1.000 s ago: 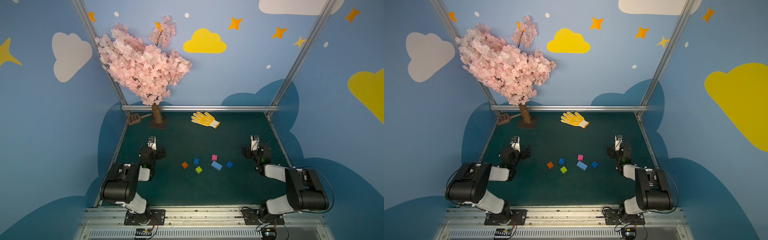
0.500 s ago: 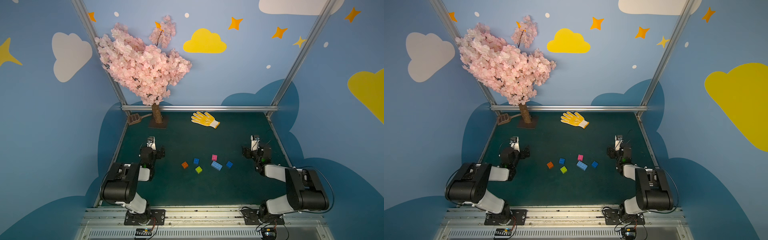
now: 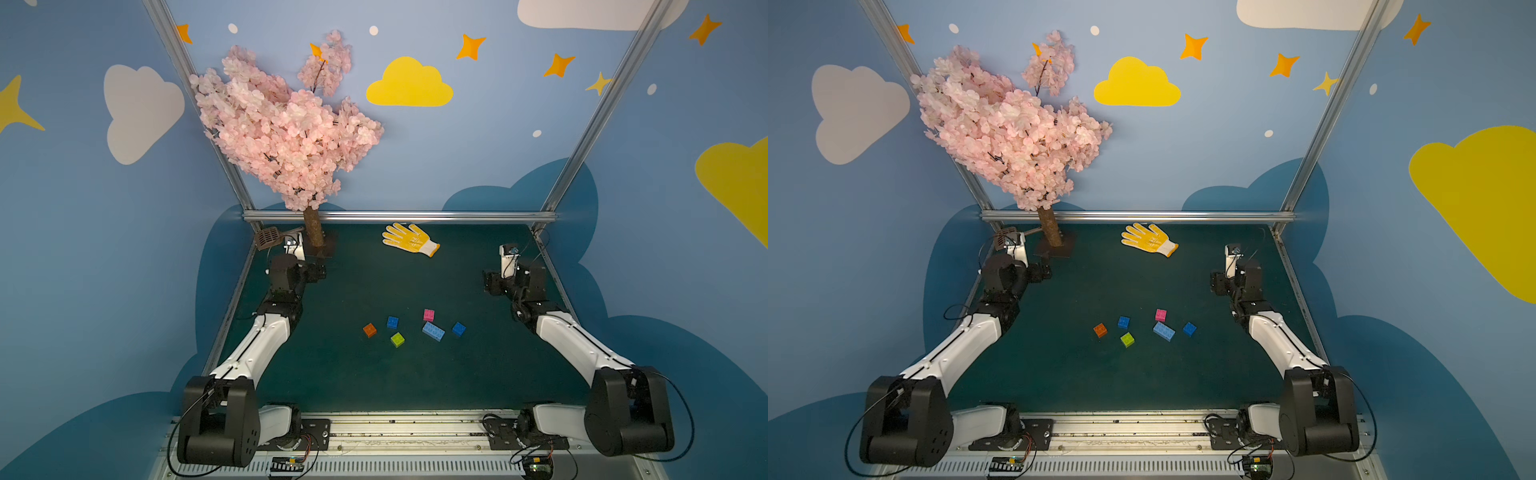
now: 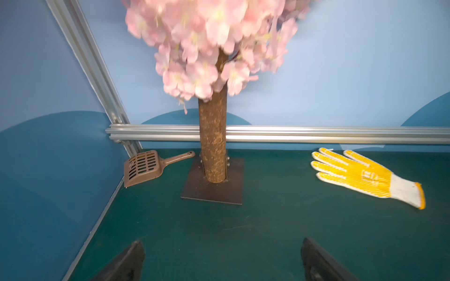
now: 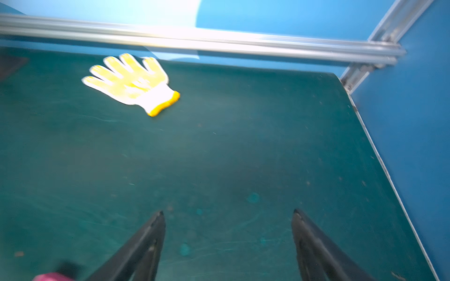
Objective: Assemble the letter y with lego
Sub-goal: Pick up the lego brick from the center of the board.
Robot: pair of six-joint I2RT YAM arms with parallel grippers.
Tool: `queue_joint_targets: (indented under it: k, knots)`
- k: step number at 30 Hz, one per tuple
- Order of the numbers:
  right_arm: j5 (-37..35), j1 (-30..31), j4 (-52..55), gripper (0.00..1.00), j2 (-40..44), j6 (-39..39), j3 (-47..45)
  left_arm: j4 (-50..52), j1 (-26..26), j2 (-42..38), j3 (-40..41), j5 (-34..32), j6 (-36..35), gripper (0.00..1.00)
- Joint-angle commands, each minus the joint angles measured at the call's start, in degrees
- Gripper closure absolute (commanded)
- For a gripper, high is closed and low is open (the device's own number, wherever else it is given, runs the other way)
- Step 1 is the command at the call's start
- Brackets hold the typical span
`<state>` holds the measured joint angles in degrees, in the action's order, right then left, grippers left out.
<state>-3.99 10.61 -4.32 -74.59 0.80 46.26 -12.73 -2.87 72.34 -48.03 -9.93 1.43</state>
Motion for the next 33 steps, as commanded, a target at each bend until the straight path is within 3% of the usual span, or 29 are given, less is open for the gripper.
queue_joint_targets:
  k: [1,5,9,11,12,15,21,25,30,33]
  knots:
    - [-1.6,3.9,15.7,0.23,-0.9,-7.9,5.9,23.7,-0.8,0.4,-8.7,3.1,1.6,0.00]
    - [1.1,8.1,24.2,0.28,-5.9,-15.4,12.8,34.1,-1.8,2.4,-14.2,2.2,1.5,0.00]
    - [1.8,13.5,31.1,0.32,-12.0,-21.3,19.7,36.1,-3.4,2.1,-14.1,0.7,2.3,0.00]
    - [2.4,15.7,35.2,0.33,-15.5,-25.0,23.5,36.5,-4.7,1.9,-13.4,0.4,-1.2,0.00]
    - [3.4,16.9,36.2,0.34,-17.6,-25.8,25.1,36.5,-5.5,2.1,-12.8,-1.1,-3.9,0.00]
    - [3.1,20.4,41.9,0.35,-24.0,-28.2,31.1,37.1,-6.7,3.5,-11.4,-7.4,-2.1,0.00]
    - [6.5,23.6,47.1,0.41,-33.2,-32.8,37.1,35.9,-8.9,3.2,-8.8,-4.7,-2.0,0.00]
    - [4.2,25.5,51.7,0.40,-37.6,-34.1,40.7,37.2,-8.8,1.8,-9.5,2.8,-1.0,0.00]
    - [4.5,26.2,53.1,0.40,-39.9,-34.9,41.5,37.8,-8.8,1.3,-10.7,2.5,2.5,0.01]
    - [4.4,26.2,53.1,0.41,-40.6,-35.3,41.0,37.5,-8.8,1.4,-10.9,4.6,5.7,0.07]
